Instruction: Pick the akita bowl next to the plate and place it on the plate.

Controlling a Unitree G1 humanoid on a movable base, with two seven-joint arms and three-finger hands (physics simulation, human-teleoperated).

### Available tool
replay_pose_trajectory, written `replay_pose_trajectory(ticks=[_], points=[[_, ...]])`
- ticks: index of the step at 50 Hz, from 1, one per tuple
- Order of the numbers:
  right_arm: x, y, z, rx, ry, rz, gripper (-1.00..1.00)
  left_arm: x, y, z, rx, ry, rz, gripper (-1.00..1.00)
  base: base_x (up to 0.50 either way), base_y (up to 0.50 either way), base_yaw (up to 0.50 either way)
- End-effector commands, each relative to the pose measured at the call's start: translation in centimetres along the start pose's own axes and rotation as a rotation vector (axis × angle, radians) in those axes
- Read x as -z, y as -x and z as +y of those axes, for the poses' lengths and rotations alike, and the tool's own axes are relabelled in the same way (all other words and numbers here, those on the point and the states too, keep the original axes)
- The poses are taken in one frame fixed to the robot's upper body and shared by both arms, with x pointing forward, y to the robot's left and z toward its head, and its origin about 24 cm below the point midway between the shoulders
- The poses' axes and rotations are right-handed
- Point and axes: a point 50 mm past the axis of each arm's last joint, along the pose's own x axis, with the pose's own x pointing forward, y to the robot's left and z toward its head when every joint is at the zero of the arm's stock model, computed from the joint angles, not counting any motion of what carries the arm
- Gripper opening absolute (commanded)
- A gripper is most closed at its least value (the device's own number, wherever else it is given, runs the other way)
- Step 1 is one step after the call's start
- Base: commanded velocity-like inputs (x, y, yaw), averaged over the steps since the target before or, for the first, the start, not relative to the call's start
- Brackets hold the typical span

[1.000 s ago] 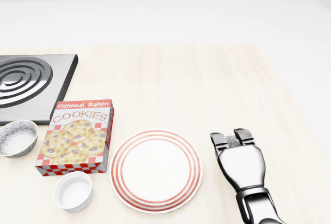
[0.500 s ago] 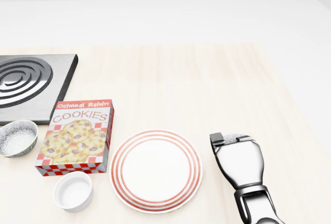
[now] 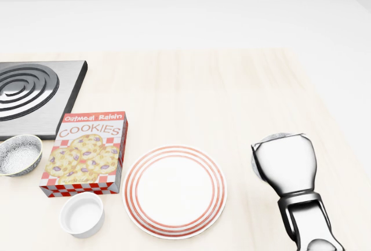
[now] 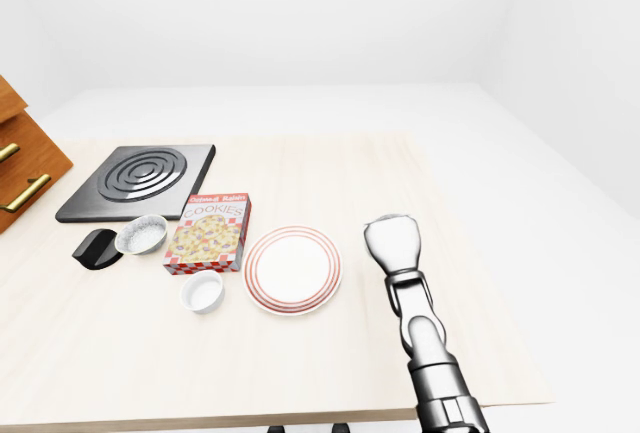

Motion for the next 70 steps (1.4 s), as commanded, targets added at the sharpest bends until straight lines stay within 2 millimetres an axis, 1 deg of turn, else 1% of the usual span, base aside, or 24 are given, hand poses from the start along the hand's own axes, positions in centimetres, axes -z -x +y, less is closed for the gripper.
replay_pose_trajectory(ticks=[1,2,5,6,8,9,14,20,28,48,49,50,51,61,64,70], points=[[0.8,-1.9,-4.1,0.125,0.042,-0.014,-1.00,0.3,0.0,0.0,-0.002,-0.001,0.009,1.00,0.00,0.00,0.00],[0.5,-2.2,-4.6,0.140,0.042,-0.023,-1.00,0.2,0.0,0.0,-0.002,-0.001,0.008,1.00,0.00,0.00,0.00],[0.2,-2.4,-5.2,0.156,0.041,-0.036,-1.00,0.3,0.0,0.0,-0.002,0.000,0.010,1.00,0.00,0.00,0.00],[-0.1,-2.6,-5.6,0.170,0.037,-0.044,-1.00,-0.2,0.0,0.2,-0.002,-0.001,-0.002,1.00,0.00,0.00,0.00],[-0.5,-2.7,-6.1,0.182,0.034,-0.057,-1.00,0.2,0.0,0.1,-0.002,0.000,0.007,1.00,0.00,0.00,0.00],[-0.9,-2.9,-6.6,0.201,0.029,-0.069,-1.00,0.1,0.0,0.1,-0.002,-0.001,0.005,1.00,0.00,0.00,0.00],[-1.6,-3.6,-7.8,0.242,0.021,-0.090,-1.00,0.1,0.0,0.0,-0.002,-0.001,0.004,1.00,0.00,0.00,0.00],[-2.3,-4.4,-9.1,0.275,0.012,-0.102,-1.00,-0.1,0.0,0.0,-0.003,-0.002,-0.002,1.00,0.00,0.00,0.00],[-3.3,-4.7,-10.3,0.306,-0.009,-0.118,-1.00,0.0,0.0,0.1,-0.003,-0.001,0.001,1.00,0.00,0.00,0.00],[-3.5,-4.7,-10.5,0.312,-0.014,-0.119,-1.00,0.0,0.0,0.0,-0.003,-0.002,0.002,1.00,0.00,0.00,0.00],[-3.9,-4.7,-10.8,0.322,-0.023,-0.127,-1.00,0.1,0.0,0.0,-0.003,-0.002,0.002,1.00,0.00,0.00,0.00],[-7.7,-4.1,-11.3,0.358,-0.071,-0.221,-1.00,0.2,0.0,0.1,-0.004,-0.001,0.007,1.00,0.00,0.00,0.00],[-8.0,-4.0,-11.2,0.360,-0.074,-0.229,-1.00,0.2,0.0,0.1,-0.004,-0.001,0.008,1.00,0.00,0.00,0.00],[-9.8,-3.6,-10.8,0.341,-0.128,-0.261,-1.00,0.2,0.0,0.1,-0.004,-0.001,0.008,1.00,0.00,0.00,0.00],[-10.6,-3.5,-10.8,0.337,-0.146,-0.279,-1.00,0.2,0.0,0.1,-0.003,-0.001,0.008,1.00,0.00,0.00,0.00],[-11.2,-3.6,-10.9,0.337,-0.157,-0.293,-1.00,0.2,0.0,0.1,-0.003,-0.001,0.008,1.00,0.00,0.00,0.00]])
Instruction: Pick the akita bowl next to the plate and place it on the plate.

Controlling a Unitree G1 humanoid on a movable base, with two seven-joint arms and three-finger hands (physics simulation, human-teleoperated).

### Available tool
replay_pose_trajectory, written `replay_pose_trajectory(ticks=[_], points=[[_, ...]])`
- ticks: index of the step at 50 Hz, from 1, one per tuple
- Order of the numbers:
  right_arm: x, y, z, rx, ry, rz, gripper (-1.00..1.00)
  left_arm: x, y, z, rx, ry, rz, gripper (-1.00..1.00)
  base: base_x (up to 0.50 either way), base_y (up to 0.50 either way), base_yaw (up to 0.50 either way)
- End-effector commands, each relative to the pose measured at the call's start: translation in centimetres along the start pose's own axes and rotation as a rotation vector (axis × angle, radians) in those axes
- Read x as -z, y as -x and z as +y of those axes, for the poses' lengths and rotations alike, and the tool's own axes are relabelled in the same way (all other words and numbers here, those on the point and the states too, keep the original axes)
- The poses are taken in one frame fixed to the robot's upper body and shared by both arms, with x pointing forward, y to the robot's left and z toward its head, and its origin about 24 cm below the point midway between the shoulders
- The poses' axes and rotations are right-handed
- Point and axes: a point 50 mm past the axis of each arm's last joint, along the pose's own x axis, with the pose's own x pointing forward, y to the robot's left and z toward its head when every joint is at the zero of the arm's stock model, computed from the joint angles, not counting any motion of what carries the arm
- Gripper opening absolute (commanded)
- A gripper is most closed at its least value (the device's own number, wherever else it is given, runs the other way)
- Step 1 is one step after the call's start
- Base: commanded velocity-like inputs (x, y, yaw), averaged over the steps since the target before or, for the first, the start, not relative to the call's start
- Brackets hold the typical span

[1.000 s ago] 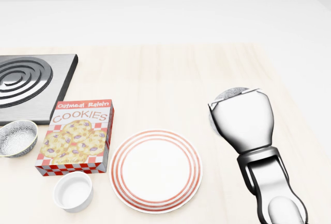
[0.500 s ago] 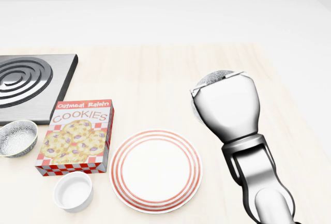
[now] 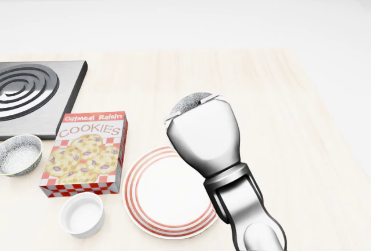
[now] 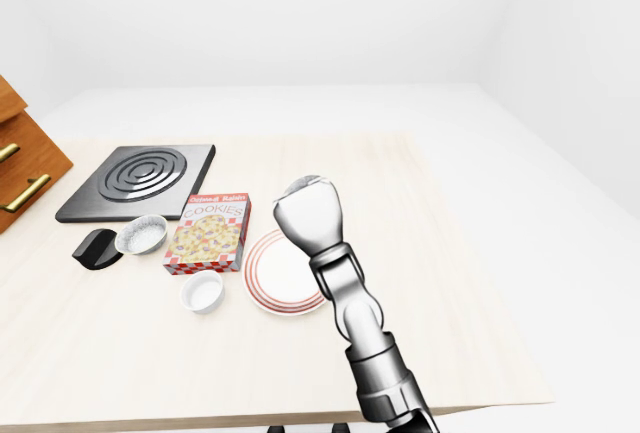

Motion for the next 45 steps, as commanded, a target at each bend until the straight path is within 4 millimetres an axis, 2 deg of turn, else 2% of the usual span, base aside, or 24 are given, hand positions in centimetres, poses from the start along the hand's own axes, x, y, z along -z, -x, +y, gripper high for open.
replay_pose_trajectory(ticks=[1,15,23,24,30,45], points=[[-1.9,-0.4,-0.2,0.020,-0.041,-0.037,-1.00,0.0,0.0,0.0,0.000,0.000,0.001,1.00,0.00,0.00,0.00],[-3.7,0.2,0.7,0.004,-0.101,-0.065,-1.00,-0.3,0.0,0.1,0.001,0.000,-0.007,1.00,0.00,0.00,0.00],[-4.7,0.8,1.9,-0.005,-0.130,-0.086,-1.00,-0.1,0.0,0.0,0.001,0.000,-0.004,1.00,0.00,0.00,0.00],[-4.8,0.9,2.1,-0.012,-0.175,-0.065,-1.00,-0.3,0.0,0.1,0.002,0.000,-0.009,1.00,0.00,0.00,0.00],[-5.7,1.4,3.2,0.006,-0.166,-0.105,-1.00,-0.3,0.0,0.1,0.002,0.000,-0.008,1.00,0.00,0.00,0.00],[-6.4,1.9,4.6,-0.043,-0.199,-0.114,-1.00,-0.4,0.0,0.0,0.003,0.000,-0.013,1.00,0.00,0.00,0.00]])
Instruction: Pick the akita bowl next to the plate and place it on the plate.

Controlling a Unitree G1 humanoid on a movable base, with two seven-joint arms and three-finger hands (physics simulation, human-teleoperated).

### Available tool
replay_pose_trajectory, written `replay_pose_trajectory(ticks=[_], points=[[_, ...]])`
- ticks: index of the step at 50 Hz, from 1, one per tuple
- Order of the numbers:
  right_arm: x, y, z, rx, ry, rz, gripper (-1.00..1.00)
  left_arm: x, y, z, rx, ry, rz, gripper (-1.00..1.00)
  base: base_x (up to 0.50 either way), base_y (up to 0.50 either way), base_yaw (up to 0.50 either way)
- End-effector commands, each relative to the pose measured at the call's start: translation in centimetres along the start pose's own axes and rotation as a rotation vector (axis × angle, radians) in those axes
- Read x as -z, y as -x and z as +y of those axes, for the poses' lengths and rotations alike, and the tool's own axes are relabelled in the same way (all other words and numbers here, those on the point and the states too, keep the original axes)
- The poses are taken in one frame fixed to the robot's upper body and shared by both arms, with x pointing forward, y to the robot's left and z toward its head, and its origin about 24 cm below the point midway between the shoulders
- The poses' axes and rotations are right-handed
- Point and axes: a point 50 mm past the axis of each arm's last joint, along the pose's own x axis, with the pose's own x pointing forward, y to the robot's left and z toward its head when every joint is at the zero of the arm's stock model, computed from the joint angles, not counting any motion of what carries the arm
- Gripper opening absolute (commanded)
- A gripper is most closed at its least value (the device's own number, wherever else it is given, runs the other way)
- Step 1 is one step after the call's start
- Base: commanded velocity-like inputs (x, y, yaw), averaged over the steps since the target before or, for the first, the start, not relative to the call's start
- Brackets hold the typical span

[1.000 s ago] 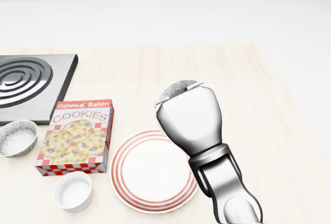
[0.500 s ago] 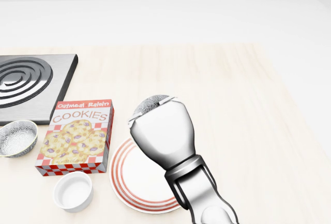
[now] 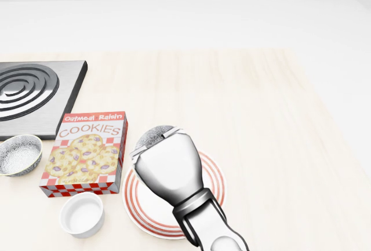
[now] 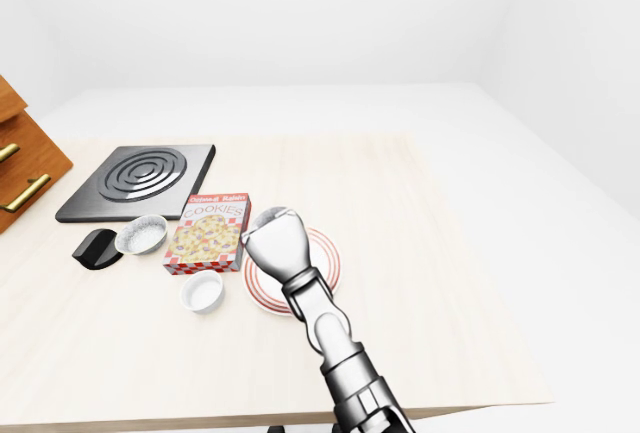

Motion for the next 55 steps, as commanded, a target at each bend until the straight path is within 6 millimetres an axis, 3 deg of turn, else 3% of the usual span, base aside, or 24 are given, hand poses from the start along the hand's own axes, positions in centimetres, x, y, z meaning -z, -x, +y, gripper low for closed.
replay_pose_trajectory(ticks=[1,33,55], points=[[-0.6,0.3,1.2,-0.039,-0.029,-0.008,-1.00,-0.2,0.0,0.1,0.000,0.000,-0.006,1.00,0.00,0.00,0.00],[-0.1,2.0,5.5,-0.254,-0.109,0.033,-1.00,0.0,0.0,0.0,0.000,0.001,0.000,1.00,0.00,0.00,0.00],[-0.2,2.0,5.6,-0.264,-0.100,0.018,-1.00,0.0,0.0,0.0,0.000,0.001,0.000,1.00,0.00,0.00,0.00]])
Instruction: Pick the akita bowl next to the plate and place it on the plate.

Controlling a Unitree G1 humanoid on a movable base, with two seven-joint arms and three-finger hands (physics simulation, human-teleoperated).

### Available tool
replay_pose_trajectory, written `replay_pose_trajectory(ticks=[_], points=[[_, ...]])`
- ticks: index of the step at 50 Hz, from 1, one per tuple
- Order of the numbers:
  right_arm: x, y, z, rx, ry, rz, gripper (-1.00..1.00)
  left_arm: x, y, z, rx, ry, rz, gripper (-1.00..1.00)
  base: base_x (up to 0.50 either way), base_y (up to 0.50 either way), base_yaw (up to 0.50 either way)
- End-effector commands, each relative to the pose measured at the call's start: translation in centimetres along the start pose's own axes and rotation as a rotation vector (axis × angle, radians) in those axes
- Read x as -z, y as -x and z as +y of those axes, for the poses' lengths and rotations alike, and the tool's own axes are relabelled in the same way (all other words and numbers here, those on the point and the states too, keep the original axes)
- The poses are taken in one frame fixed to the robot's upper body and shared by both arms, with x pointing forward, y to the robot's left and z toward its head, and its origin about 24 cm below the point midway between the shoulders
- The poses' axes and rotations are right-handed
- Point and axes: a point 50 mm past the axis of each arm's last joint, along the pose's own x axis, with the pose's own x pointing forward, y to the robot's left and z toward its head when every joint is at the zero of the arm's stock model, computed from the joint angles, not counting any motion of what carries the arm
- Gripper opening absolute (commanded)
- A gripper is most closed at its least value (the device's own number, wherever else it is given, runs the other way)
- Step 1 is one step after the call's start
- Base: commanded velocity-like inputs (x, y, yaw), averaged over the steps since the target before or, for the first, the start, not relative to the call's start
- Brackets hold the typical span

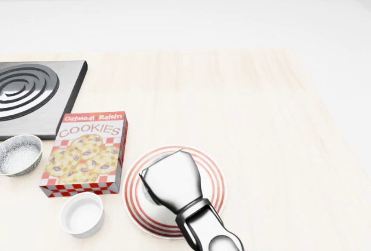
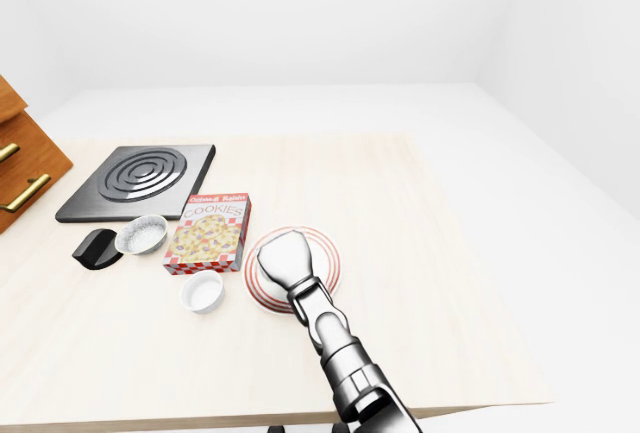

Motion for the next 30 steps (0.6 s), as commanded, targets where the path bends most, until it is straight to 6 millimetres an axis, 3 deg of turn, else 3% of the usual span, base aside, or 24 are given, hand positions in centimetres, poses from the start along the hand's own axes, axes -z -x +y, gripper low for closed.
replay_pose_trajectory(ticks=[1,30], points=[[0.05,-0.15,0.11,-0.008,0.007,-0.004,-1.00,0.00,0.00,0.00,0.000,0.000,0.000,1.00,0.00,0.00,0.00],[0.47,-0.10,0.94,-0.055,-0.006,0.009,-1.00,0.00,0.00,0.00,0.000,0.000,0.000,1.00,0.00,0.00,0.00]])
